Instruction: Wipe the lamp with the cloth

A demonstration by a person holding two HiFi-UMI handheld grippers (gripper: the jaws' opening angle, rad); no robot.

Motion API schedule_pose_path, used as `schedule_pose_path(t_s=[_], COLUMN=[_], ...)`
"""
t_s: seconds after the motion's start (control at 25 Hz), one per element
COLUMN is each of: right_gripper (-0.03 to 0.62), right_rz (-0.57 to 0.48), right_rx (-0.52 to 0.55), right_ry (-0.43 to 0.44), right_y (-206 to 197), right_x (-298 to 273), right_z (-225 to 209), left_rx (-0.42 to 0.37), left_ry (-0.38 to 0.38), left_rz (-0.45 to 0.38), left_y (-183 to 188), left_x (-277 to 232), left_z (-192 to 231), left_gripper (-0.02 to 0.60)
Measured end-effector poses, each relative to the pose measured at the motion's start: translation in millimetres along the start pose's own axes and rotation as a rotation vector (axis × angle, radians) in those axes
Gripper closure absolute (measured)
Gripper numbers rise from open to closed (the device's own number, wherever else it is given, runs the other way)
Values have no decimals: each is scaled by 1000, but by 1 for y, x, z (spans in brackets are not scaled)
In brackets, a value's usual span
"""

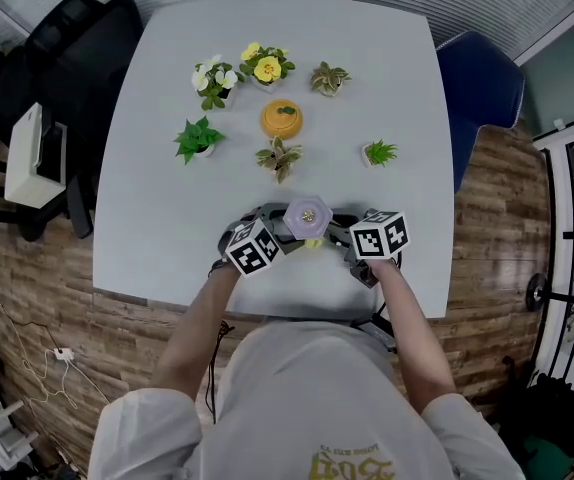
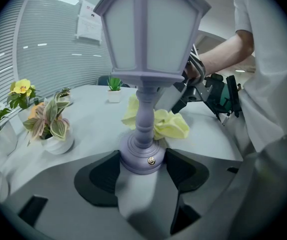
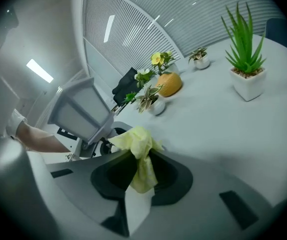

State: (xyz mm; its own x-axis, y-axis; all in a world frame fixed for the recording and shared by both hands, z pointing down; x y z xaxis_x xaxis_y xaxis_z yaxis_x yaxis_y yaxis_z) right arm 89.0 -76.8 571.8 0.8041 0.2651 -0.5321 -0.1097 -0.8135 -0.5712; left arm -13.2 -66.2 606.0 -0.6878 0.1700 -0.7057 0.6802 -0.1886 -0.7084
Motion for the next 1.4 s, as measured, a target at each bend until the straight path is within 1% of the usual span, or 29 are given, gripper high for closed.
schedule_pose_path(t_s=[0.16, 0.52, 0.6, 0.88, 1.08, 1.16, 1.4], right_gripper=[514, 514, 516, 516, 517, 517, 517], right_rz=[-18, -36, -50, -131, -275, -278, -239], right_rx=[-10, -39, -45, -88, -226, -231, -208], right_ry=[-18, -5, 13, 118, 213, 219, 204], right_y=[7, 10, 11, 18, 28, 28, 28], right_x=[-5, -8, -8, 4, 16, 16, 5], right_z=[-3, -7, -5, 5, 4, 4, 5], left_rx=[1, 1, 2, 2, 1, 2, 0], left_ry=[-1, -2, -1, -2, -2, -3, -2], left_rz=[0, 0, 1, 4, 3, 4, 3], left_y=[0, -1, -2, -1, -1, -2, -1], left_x=[0, -1, -1, -1, -1, -1, -1], left_z=[0, 1, 1, 0, 0, 0, 0], left_gripper=[287, 287, 287, 287, 287, 287, 287])
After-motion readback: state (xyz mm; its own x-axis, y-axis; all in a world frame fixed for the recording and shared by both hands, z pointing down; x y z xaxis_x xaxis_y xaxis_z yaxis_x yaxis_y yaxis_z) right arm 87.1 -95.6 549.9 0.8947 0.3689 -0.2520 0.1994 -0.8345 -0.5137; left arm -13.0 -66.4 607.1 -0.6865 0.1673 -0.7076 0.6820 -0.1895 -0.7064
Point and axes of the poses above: the fingertips, and each gripper's own axes: x backward along the fingers, z to its left, y out of its top, the point moved 5 cm from there along x, backward along the fingers, and after that the axes turned 3 degrees about -z, right-handed, at the moved point
